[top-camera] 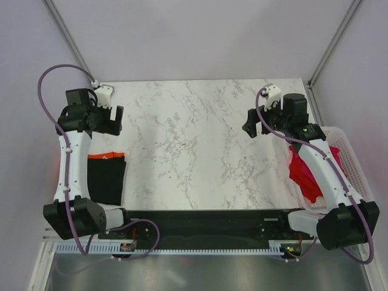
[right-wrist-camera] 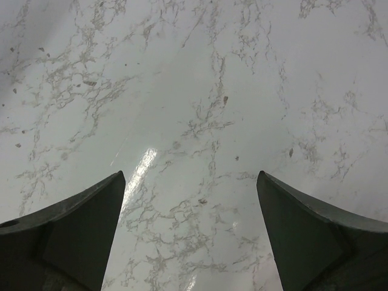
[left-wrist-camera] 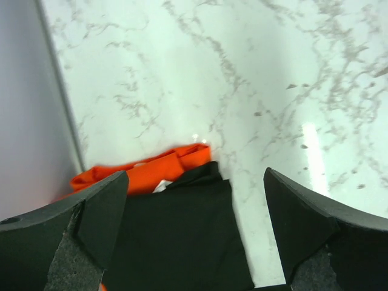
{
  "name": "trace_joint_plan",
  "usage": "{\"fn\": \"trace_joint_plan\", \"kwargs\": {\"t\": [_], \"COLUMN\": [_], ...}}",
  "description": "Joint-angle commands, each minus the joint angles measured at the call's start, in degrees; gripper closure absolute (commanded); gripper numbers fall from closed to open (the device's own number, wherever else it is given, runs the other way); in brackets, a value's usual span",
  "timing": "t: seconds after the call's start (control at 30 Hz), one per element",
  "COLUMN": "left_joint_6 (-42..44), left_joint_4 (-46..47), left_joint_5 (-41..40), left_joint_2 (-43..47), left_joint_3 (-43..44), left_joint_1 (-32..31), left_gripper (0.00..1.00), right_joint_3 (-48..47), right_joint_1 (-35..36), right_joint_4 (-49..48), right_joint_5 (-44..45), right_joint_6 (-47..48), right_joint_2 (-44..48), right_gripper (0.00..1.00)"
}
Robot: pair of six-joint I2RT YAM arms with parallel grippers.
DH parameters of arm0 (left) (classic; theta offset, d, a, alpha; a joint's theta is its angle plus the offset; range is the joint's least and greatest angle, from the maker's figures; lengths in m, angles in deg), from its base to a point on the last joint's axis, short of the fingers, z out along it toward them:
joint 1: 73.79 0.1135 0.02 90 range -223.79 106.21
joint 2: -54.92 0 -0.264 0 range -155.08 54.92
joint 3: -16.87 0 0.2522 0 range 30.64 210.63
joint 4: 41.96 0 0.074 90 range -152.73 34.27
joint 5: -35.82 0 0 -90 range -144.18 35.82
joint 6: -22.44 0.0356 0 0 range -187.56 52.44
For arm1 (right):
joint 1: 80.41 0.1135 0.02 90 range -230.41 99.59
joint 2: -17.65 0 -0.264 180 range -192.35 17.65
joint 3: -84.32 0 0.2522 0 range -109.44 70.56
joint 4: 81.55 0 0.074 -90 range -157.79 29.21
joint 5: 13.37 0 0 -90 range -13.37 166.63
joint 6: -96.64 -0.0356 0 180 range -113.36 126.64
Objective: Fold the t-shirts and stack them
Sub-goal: Reset both grippers
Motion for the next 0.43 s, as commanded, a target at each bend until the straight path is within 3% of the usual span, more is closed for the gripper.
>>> {"fn": "trace_joint_plan", "kwargs": {"t": [0.0,0.2,0.4], "left_joint_6": [-7.36,-6.92,-7.62], "left_joint_4": [-1.28,-1.98,-1.99], "left_joint_5": [6.45,6.37,6.28], "left_joint_2": [-3.75,-11.13,-16.67], "left_joint_3": [3.99,9.7,14.19], "left_joint_1": [-2.4,-4.51,-6.1], "left_gripper": [0.0,0.0,0.0], "right_joint_3": [-2.59,-5.84,-6.98], "right_joint_1": [0.06,0.24,0.23], "right_joint_4": [-2.24,-3.38,-3.91], "right_joint_5": [3.09,12.4,12.94], "right_joint_6": [-2.34,-5.61,-5.17], "right_joint_2": [-1.91,-6.04,-9.03], "right_gripper": [0.02,0.02,0.02]}}
